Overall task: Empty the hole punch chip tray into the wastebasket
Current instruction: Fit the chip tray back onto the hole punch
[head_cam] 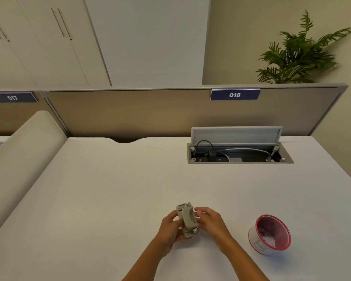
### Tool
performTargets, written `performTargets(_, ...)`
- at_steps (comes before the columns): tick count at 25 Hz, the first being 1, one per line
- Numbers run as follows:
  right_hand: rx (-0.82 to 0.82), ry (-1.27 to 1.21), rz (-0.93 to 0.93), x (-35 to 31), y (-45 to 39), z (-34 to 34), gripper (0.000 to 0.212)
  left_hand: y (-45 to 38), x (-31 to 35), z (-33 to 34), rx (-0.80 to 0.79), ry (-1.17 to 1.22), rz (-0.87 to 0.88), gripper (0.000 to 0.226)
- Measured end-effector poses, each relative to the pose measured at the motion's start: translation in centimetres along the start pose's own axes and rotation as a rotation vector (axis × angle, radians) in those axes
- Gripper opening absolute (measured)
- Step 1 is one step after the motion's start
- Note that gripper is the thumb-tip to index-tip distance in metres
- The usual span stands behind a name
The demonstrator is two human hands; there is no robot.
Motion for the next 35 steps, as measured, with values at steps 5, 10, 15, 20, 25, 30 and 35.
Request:
performTargets(5,-0.003,0.097,-0.076,-0.5,-1.6,2.9,0.022,-3.0,0.8,-0.7,0.130,0.200,0.027,0.031)
performTargets(10,0.022,0.070,-0.176,-2.8,-3.7,5.5,0.016,-5.6,2.9,-1.0,0.171,0.305,0.087,0.032)
performTargets(15,-0.074,0.126,-0.295,-4.5,-6.6,8.0,0.040,-9.4,4.6,-2.0,0.225,0.337,0.108,0.034)
performTargets(20,0.057,0.177,-0.425,-5.6,-10.4,9.9,0.026,-12.4,6.3,-2.5,0.319,0.229,0.169,0.034)
performTargets(25,0.141,0.315,-0.538,-7.0,-14.2,11.2,0.036,-14.3,7.8,-3.6,0.476,-0.078,0.313,0.047)
performTargets(30,0.144,0.397,-0.618,-8.6,-16.5,12.3,0.034,-16.3,8.0,-4.3,0.436,-0.400,0.510,0.057)
performTargets(35,0.148,0.433,-0.641,-9.0,-18.5,13.4,0.029,-18.6,8.0,-4.6,0.332,-0.580,0.510,0.070)
Point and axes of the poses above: each hand's wrist, its own y-axis away from the middle knuckle, its own z-axis out of the palm, x = y × z, the point moved 1 cm from there along -y, towards the middle knuckle, and after that the axes turned 13 degrees about x, right-handed, at the moved point
